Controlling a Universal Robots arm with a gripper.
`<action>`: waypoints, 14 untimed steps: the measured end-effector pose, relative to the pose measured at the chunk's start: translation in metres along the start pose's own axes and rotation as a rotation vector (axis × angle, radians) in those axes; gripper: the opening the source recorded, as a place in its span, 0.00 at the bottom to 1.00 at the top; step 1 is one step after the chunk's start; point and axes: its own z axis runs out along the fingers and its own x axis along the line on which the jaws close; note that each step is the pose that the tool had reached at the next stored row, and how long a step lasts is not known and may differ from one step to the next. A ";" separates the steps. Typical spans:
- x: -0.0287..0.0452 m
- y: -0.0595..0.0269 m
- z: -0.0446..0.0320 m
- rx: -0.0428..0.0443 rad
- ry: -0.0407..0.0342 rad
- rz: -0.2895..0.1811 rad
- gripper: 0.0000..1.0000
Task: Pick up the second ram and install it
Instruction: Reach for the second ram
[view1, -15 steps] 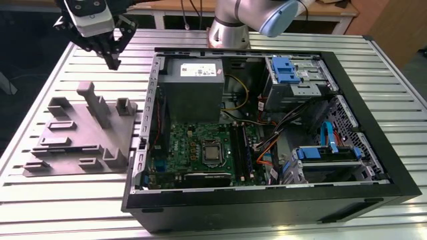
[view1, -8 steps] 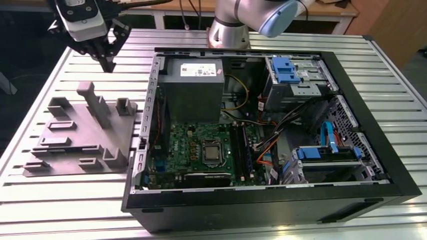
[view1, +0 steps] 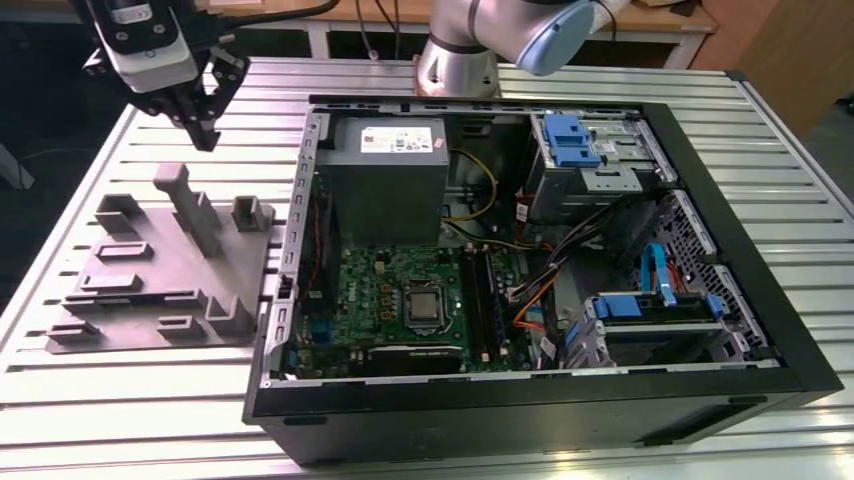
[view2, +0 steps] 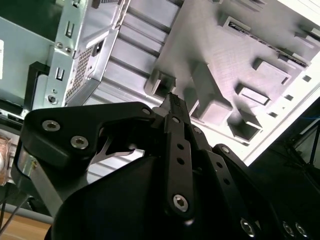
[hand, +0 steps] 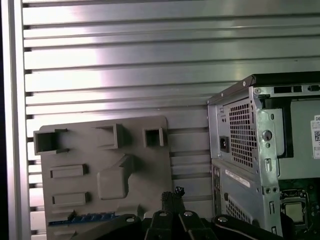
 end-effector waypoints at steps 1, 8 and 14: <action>0.0012 -0.0006 0.0006 0.0000 -0.0001 0.000 0.10; 0.0092 -0.0058 0.0043 0.0000 0.0000 0.000 0.10; 0.0172 -0.0110 0.0072 0.0000 0.0000 0.000 0.10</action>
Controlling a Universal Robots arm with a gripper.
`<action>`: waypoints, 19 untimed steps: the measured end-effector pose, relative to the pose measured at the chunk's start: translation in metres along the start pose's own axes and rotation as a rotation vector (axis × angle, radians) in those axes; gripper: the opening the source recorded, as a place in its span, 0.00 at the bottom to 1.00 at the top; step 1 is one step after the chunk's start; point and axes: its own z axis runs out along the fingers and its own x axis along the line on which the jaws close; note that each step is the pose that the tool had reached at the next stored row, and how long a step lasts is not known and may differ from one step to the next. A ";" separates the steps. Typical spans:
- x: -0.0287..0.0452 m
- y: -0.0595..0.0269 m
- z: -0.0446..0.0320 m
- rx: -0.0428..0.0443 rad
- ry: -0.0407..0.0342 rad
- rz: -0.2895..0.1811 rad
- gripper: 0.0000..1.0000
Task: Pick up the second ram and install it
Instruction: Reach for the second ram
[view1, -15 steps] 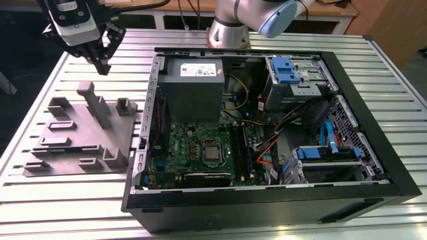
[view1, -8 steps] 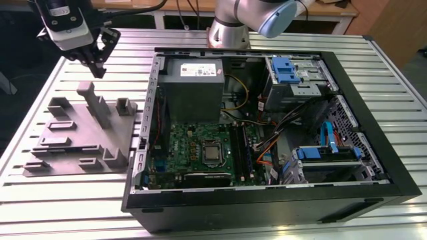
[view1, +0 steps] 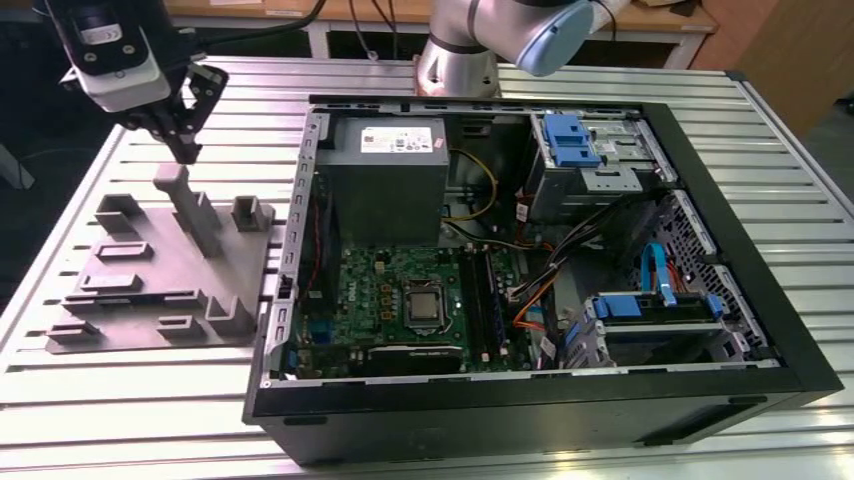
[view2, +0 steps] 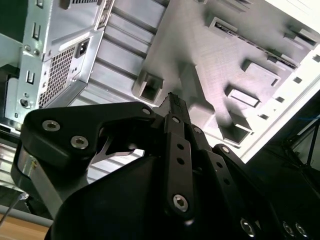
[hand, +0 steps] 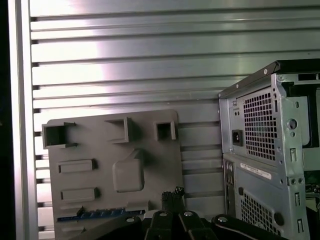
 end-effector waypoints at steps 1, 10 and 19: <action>0.0012 -0.0008 0.0004 0.0001 0.0000 0.000 0.10; 0.0127 -0.0082 0.0054 0.0000 0.0001 0.000 0.10; 0.0266 -0.0141 0.0115 0.0000 0.0000 0.000 0.10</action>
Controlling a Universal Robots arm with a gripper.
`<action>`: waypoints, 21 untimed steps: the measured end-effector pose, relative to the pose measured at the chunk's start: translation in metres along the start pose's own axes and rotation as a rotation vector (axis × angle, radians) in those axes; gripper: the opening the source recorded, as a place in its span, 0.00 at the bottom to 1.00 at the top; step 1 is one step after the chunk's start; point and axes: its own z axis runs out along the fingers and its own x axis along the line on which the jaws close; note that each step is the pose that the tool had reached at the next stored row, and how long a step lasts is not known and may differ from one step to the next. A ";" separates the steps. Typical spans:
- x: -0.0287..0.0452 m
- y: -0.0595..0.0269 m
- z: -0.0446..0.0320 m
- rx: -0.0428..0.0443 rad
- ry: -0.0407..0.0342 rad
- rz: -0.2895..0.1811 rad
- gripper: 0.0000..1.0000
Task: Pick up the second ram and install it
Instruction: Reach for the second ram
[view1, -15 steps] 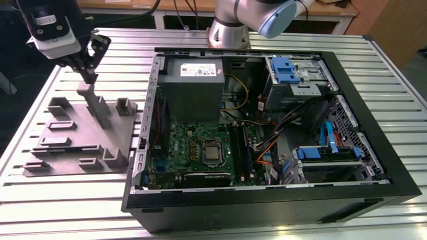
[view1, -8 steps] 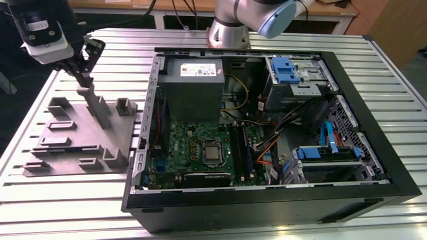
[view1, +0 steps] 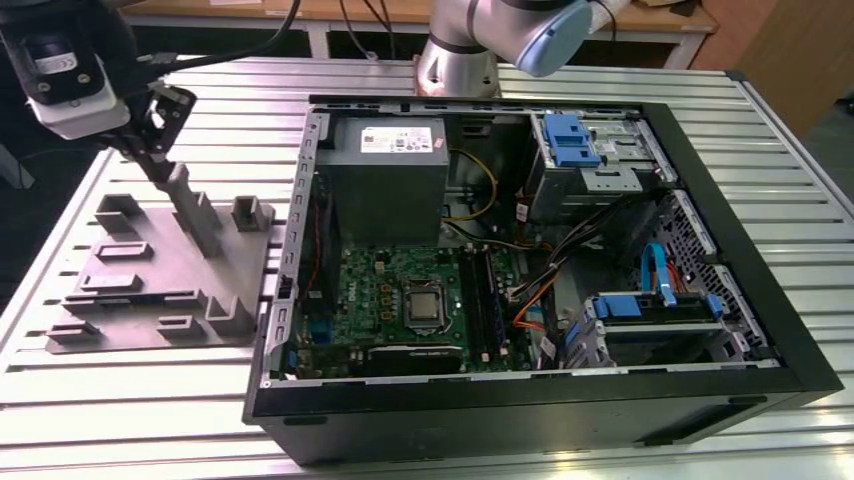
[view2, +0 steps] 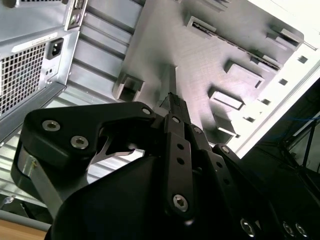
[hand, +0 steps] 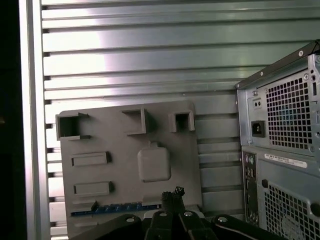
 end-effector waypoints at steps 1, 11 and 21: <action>0.0017 -0.0006 0.0007 0.0000 0.0000 0.000 0.10; 0.0173 -0.0063 0.0080 -0.0001 0.0000 0.000 0.10; 0.0334 -0.0117 0.0170 0.0000 0.0000 0.000 0.10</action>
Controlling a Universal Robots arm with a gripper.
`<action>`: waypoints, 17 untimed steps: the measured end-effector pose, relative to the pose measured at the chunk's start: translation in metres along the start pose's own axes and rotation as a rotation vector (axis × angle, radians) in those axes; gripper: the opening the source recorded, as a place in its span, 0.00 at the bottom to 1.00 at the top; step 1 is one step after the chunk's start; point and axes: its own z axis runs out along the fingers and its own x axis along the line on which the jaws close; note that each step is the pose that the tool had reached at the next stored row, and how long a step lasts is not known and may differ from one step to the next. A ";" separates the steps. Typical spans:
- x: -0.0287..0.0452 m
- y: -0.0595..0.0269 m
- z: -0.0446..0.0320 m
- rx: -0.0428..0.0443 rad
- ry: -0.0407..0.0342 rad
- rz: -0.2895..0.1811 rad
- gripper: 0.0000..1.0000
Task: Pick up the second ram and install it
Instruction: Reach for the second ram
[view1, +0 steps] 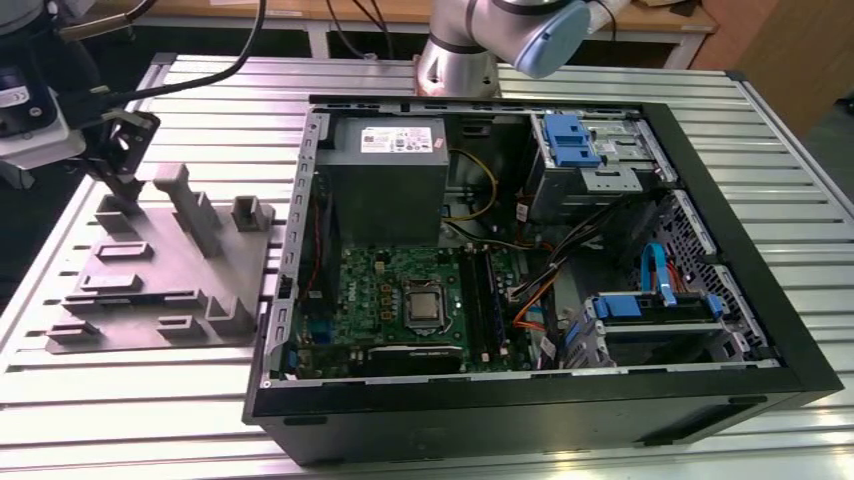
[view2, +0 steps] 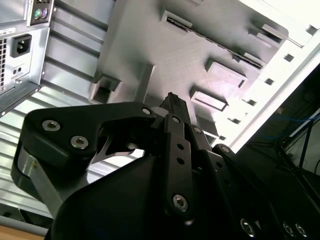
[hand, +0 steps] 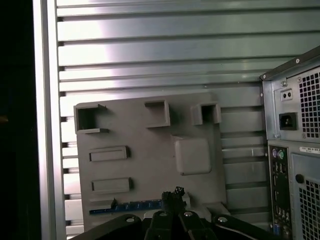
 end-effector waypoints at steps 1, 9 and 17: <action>0.0016 -0.0005 0.0010 0.0000 0.0000 0.000 0.10; 0.0119 -0.0043 0.0119 0.0000 0.0000 0.000 0.10; 0.0195 -0.0080 0.0233 0.0000 0.0000 0.000 0.10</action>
